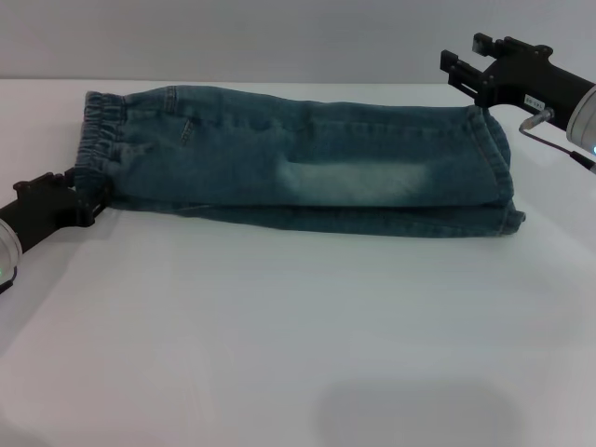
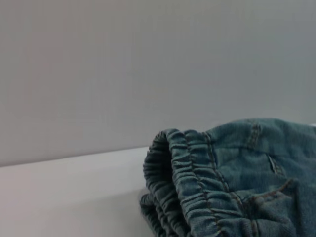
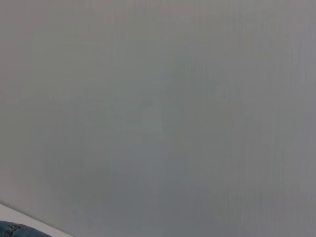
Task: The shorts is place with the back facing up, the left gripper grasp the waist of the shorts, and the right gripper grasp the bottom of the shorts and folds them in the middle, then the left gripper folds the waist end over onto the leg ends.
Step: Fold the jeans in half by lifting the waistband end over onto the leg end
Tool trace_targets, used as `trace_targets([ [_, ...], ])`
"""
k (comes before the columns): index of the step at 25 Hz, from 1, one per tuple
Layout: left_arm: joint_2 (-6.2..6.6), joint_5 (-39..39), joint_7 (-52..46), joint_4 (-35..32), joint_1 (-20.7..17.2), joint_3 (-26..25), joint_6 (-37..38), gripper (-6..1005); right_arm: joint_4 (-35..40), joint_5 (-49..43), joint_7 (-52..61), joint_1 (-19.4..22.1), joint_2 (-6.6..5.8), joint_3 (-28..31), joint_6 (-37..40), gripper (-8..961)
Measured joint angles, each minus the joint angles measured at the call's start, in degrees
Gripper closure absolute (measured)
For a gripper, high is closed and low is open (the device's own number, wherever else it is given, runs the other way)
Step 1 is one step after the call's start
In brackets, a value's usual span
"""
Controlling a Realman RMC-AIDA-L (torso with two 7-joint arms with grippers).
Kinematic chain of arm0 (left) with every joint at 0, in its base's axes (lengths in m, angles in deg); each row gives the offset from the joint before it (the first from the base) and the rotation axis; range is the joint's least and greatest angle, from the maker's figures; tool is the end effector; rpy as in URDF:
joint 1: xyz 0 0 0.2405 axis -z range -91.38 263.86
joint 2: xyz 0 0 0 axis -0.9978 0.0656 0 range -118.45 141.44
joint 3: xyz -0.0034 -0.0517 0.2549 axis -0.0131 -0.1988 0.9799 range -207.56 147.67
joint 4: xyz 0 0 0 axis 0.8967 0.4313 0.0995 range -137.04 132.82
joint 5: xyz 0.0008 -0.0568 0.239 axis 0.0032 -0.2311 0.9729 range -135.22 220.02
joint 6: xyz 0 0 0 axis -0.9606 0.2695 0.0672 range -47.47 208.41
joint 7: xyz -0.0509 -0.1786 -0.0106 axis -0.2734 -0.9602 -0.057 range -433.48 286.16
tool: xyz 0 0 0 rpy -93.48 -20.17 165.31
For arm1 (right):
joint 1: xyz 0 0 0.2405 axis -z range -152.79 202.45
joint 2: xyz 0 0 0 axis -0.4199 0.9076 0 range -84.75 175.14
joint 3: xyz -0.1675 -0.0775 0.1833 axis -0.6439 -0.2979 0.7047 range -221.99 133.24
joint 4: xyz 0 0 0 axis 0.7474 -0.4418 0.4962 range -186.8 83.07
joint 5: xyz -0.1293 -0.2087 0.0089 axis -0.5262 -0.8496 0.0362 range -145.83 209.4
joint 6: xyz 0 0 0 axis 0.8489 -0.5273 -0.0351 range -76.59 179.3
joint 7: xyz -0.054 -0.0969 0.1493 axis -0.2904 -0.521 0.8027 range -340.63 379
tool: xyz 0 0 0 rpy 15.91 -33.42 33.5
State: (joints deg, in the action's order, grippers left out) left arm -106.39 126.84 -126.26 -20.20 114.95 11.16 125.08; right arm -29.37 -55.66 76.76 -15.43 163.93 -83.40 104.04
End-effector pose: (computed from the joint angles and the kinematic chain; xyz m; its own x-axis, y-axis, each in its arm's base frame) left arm -0.3942 0.4246 -0.0368 0.7424 0.3910 0.5440 0.6668 -0.3527 -0.6565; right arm 0.2682 0.4957 -0.0266 0.7704 -0.1591 -0.6174 -0.5869 -0.5552 -0.5893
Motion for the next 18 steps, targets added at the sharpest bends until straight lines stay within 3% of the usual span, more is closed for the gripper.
trace_targets([
  [18, -0.15, -0.3, 1.5, -0.1, -0.4, -0.1, 0.7, 665, -0.3, 0.0, 0.0, 0.2, 0.13, 0.0, 0.2, 423],
])
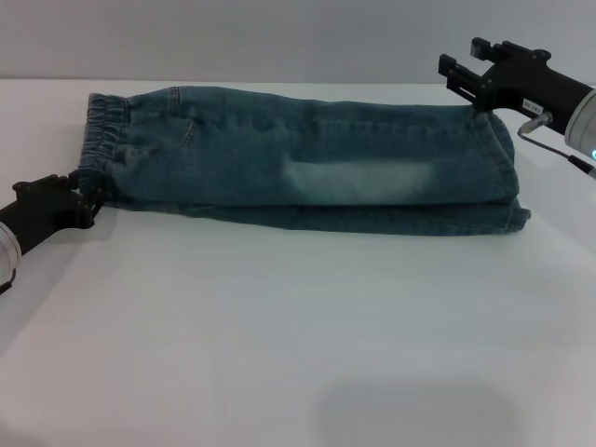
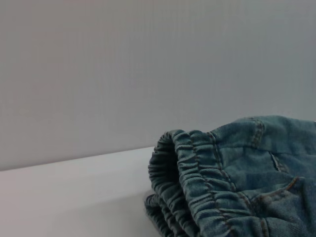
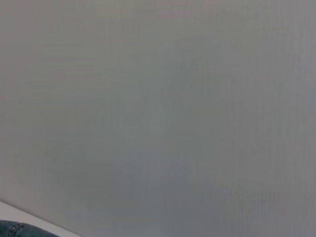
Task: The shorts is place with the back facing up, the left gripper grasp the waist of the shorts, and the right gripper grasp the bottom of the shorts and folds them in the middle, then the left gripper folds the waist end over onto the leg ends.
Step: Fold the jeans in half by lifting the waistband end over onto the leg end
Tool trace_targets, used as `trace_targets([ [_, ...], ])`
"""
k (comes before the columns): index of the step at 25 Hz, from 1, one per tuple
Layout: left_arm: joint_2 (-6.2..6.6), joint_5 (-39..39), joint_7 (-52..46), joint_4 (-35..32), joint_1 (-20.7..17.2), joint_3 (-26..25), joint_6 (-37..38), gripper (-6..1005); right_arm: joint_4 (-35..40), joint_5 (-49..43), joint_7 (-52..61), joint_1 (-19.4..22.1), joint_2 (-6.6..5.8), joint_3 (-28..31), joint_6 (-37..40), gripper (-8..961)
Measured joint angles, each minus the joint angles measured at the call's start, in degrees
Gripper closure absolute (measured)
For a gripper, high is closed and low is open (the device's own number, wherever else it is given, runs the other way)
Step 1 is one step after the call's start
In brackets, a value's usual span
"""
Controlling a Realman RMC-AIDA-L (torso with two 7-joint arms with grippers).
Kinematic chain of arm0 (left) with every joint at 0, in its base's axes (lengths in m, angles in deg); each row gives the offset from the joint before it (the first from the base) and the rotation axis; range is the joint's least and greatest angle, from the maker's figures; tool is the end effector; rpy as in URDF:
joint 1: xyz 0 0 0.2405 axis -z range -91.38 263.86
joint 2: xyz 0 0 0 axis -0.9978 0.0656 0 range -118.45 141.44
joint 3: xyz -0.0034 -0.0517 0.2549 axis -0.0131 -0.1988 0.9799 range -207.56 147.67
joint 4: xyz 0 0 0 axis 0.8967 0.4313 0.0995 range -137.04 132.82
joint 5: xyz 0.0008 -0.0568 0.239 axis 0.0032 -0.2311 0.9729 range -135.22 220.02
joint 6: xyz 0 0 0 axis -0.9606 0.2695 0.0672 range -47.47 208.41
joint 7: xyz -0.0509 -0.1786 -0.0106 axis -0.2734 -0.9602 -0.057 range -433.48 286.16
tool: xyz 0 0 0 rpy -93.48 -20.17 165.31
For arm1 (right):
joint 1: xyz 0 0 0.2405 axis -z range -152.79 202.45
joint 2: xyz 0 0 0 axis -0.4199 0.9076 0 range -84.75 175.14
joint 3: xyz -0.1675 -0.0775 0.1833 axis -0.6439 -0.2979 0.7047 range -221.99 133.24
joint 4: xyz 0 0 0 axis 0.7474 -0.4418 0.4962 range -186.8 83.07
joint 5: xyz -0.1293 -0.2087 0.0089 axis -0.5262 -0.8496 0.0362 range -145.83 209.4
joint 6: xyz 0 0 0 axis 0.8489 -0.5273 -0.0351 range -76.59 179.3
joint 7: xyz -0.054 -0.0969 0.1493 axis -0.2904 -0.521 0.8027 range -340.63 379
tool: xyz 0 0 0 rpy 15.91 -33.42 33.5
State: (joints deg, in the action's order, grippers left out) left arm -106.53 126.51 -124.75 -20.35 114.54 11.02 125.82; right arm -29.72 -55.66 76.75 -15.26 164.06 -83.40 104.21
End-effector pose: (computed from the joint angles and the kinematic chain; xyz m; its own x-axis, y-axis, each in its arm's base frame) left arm -0.3941 0.4224 -0.0368 0.7542 0.3773 0.5374 0.6542 -0.3617 -0.6642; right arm 0.2695 0.4934 -0.0296 0.7665 -0.1662 -0.6204 -0.5921 -0.5570 -0.5824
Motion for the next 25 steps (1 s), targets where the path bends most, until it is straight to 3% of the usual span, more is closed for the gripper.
trace_targets([
  [25, 0.0, 0.0, 0.0, -0.1, -0.6, -0.4, 3.1, 850, -0.5, 0.0, 0.1, 0.0, 0.13, 0.0, 0.1, 423],
])
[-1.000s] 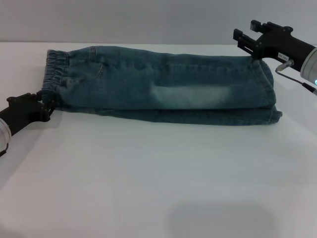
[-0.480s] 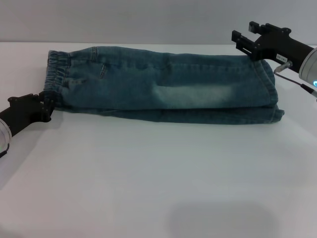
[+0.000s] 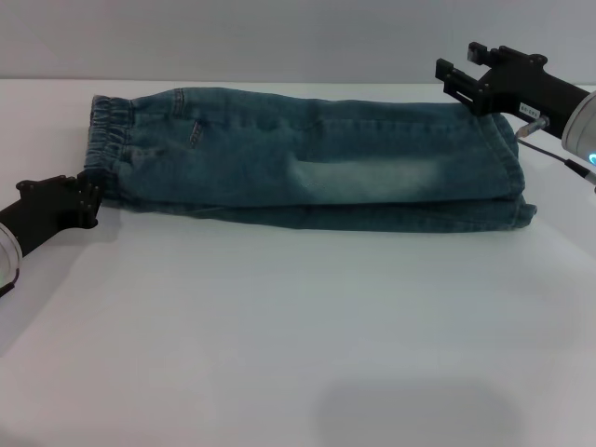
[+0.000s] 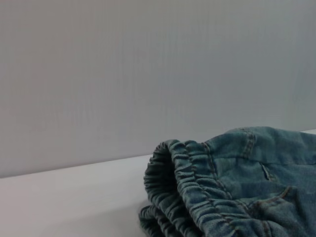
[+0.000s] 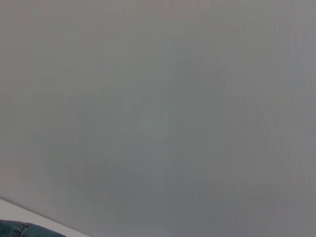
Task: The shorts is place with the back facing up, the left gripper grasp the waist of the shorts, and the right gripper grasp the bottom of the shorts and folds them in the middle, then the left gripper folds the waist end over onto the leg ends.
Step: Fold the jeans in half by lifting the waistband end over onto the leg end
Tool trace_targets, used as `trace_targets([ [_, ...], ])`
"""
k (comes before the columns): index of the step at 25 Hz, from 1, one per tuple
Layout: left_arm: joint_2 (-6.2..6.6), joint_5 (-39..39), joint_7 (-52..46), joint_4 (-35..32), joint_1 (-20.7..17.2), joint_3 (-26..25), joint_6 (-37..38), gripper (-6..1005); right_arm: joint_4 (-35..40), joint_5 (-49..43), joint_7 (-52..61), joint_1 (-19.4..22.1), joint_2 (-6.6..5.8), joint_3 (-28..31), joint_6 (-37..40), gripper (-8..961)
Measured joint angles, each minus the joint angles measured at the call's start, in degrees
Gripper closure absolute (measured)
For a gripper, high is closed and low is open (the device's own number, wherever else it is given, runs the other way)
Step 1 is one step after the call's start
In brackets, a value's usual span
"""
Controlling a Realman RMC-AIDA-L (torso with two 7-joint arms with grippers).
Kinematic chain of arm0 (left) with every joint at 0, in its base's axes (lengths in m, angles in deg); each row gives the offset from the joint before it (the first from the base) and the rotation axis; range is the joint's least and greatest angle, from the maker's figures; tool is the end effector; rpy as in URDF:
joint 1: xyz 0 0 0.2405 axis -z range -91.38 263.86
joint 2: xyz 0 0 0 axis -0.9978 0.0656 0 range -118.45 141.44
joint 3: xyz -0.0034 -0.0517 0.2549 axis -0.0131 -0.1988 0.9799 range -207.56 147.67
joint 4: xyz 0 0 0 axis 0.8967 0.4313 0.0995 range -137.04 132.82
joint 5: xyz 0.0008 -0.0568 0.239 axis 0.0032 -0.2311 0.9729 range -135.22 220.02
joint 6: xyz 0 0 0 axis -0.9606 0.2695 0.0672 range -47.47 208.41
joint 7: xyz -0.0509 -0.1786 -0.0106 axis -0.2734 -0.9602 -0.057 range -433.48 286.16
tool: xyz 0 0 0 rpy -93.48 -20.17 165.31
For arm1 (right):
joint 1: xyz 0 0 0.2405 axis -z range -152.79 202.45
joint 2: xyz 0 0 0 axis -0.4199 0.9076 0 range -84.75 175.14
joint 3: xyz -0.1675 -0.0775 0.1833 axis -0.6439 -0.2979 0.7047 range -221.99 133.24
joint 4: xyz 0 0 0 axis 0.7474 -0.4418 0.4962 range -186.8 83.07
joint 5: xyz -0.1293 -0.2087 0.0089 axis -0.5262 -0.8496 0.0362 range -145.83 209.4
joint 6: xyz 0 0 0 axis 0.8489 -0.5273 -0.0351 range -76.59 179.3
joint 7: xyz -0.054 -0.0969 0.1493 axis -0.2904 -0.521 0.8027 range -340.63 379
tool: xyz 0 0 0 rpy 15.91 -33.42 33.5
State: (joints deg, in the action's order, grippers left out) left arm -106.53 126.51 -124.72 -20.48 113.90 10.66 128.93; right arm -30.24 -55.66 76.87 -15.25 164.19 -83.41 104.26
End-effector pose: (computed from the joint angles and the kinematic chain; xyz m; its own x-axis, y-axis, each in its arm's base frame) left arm -0.3891 0.4181 -0.0367 0.7503 0.3542 0.5582 0.6610 -0.3853 -0.6439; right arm 0.2701 0.4914 -0.0335 0.7610 -0.1760 -0.6244 -0.5994 -0.5589 -0.5730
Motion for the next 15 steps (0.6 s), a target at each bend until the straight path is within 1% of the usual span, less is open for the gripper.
trace_targets([
  [7, 0.03, 0.0, -0.1, -0.1, 0.0, 0.0, 1.7, 904, -0.1, 0.0, 0.0, 0.1, 0.0, -0.2, -0.2, 423],
  [11, 0.23, 0.0, -0.8, -0.7, -0.2, -0.1, 5.9, 914, -0.2, 0.0, -0.1, 0.1, 0.0, -0.3, -0.4, 423],
  [15, 0.18, 0.0, -1.6, -3.0, -0.6, -0.1, 11.4, 916, -0.2, 0.0, -0.3, 0.0, 0.0, -0.5, -0.3, 423],
])
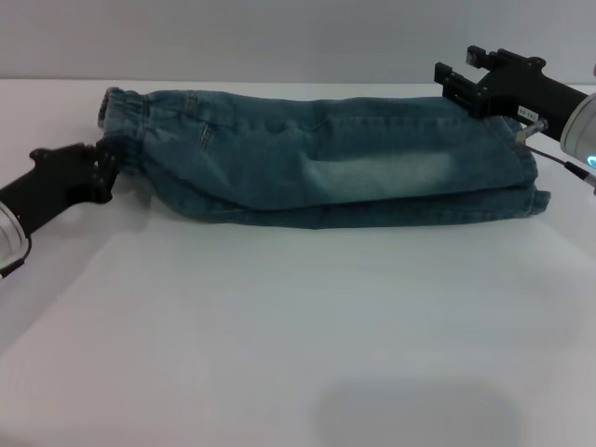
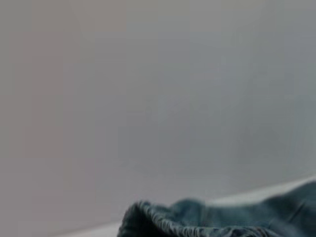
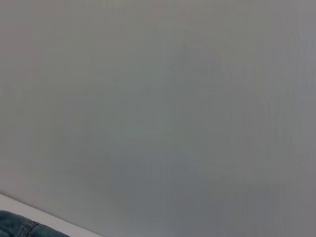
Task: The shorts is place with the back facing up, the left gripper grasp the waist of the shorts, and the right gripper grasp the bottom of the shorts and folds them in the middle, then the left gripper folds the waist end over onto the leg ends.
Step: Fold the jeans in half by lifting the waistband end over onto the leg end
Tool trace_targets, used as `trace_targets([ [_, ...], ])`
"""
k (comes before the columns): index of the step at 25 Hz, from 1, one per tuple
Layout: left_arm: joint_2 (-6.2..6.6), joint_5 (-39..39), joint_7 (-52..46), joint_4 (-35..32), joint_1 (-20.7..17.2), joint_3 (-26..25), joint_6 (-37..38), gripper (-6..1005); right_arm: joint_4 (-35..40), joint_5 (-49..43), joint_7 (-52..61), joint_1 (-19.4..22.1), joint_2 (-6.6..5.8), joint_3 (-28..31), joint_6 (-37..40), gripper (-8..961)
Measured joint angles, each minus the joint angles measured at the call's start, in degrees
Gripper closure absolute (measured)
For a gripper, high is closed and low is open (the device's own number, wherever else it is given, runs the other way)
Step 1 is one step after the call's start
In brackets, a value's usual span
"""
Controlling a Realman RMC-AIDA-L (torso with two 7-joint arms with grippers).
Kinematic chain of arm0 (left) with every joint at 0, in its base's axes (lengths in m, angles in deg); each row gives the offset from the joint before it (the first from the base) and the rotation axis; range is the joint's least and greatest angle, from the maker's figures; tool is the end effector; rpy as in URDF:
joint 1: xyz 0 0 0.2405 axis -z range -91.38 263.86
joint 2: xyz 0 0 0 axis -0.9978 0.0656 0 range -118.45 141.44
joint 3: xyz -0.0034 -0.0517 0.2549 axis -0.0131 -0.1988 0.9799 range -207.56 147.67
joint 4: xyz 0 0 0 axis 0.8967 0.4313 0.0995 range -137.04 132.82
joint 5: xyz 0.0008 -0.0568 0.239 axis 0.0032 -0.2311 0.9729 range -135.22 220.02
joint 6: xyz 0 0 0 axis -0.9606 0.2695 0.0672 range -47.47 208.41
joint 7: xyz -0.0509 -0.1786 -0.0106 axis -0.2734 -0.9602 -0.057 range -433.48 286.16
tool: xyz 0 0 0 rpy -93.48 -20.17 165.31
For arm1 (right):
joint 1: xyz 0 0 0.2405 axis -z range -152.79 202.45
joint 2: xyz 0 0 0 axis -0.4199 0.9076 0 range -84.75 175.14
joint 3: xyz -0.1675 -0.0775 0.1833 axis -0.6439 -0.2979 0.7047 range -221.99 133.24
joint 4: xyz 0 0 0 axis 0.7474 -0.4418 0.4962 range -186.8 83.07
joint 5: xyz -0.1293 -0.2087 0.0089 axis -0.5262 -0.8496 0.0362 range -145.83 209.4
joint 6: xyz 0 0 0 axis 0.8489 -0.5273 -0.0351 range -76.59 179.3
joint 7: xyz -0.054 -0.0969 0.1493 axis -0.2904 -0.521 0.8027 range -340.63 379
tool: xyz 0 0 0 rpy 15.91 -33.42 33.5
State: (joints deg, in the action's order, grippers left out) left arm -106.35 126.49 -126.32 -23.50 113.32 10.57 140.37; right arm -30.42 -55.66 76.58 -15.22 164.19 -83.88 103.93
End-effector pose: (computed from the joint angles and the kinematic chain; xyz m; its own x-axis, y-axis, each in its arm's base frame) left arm -0.3527 0.4184 -0.0241 0.7450 0.2265 0.6274 0.6415 -0.5011 -0.5809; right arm 0.2711 0.4907 -0.0357 0.7672 -0.1792 -0.6159 -0.5939 -0.5614 -0.5763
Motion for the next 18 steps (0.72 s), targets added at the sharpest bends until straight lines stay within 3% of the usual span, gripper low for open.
trace_targets([
  [9, 0.04, -2.3, -3.7, -4.5, 0.7, 0.0, 7.0, 921, -1.6, -0.4, 0.1, -1.3, -0.14, -0.6, -0.5, 423],
  [18, 0.18, -3.0, -10.0, -11.9, 1.5, 0.1, 9.9, 931, -4.4, -0.2, 0.2, -4.0, 0.06, -7.4, -4.9, 423],
])
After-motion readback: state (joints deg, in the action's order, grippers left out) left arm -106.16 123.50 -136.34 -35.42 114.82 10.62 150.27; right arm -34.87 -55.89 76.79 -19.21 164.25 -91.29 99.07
